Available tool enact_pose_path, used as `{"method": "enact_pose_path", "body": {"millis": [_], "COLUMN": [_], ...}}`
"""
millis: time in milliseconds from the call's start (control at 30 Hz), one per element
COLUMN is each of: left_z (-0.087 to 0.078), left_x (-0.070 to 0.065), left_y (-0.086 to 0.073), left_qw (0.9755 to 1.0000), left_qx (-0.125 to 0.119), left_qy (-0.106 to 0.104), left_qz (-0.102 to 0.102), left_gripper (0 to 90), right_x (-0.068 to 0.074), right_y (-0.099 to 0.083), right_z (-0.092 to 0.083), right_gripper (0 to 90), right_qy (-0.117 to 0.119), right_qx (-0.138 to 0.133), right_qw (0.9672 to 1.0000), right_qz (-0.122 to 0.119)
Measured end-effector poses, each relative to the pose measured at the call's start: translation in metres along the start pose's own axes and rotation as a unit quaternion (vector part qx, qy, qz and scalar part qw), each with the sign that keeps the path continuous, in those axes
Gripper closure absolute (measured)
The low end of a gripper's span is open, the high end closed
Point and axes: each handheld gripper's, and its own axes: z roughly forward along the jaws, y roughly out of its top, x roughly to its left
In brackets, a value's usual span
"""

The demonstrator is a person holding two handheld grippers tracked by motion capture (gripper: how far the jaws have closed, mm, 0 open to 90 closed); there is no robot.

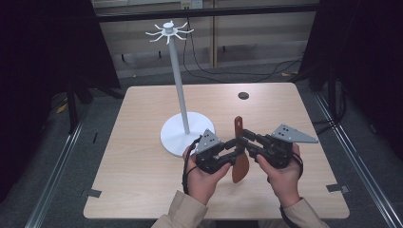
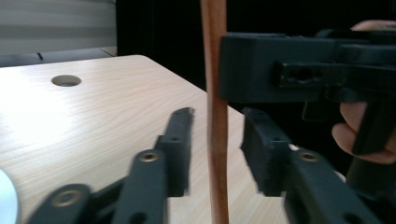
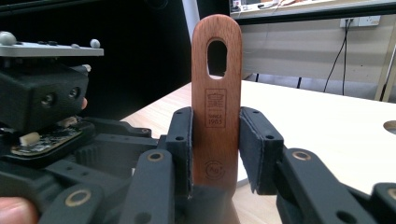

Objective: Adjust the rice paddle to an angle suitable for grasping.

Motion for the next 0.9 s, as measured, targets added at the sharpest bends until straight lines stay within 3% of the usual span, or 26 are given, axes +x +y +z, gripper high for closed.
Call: {"method": "enact_pose_path", "body": {"millis": [100,200,233,367,433,533,600,767,900], "left_z": [0.0,-0.001,-0.002,-0.003,-0.004,-0.008,-0.011,-0.018,-0.021], "left_x": [0.001,0.0,-0.001,-0.001,0.001,0.004,0.008,0.013,0.017], "left_y": [0.0,0.0,0.001,0.002,0.003,0.005,0.007,0.012,0.016], "left_qw": [1.0,0.9999,0.9999,0.9998,0.9999,0.9998,0.9999,0.9997,0.9997], "left_qx": [-0.003,0.0,0.003,0.01,0.011,0.012,0.007,0.009,0.013], "left_qy": [0.004,0.007,0.01,0.006,0.003,0.006,0.005,0.014,0.015], "left_qz": [-0.001,-0.014,-0.006,-0.013,-0.006,-0.013,-0.014,-0.016,-0.014], "left_gripper": [71.7,80.8,81.4,82.6,82.6,82.6,82.6,82.6,82.6], "right_x": [0.001,0.002,0.002,0.001,-0.001,-0.008,-0.013,-0.027,-0.035], "right_y": [0.001,0.002,0.002,0.001,0.0,-0.003,-0.006,-0.023,-0.039], "right_z": [0.001,0.002,0.002,0.003,0.001,-0.006,-0.009,-0.015,-0.017], "right_gripper": [66.6,66.6,66.5,66.2,61.6,44.2,39.7,24.0,14.6], "right_qy": [0.002,0.006,0.008,0.017,0.019,0.004,0.0,-0.025,-0.03], "right_qx": [-0.002,-0.005,-0.006,-0.004,-0.013,-0.021,-0.019,0.006,0.034], "right_qw": [1.0,1.0,1.0,0.9998,0.9997,0.9998,0.9998,0.9997,0.9989], "right_qz": [0.0,0.005,0.003,0.007,0.011,0.004,0.008,-0.004,-0.014]}}
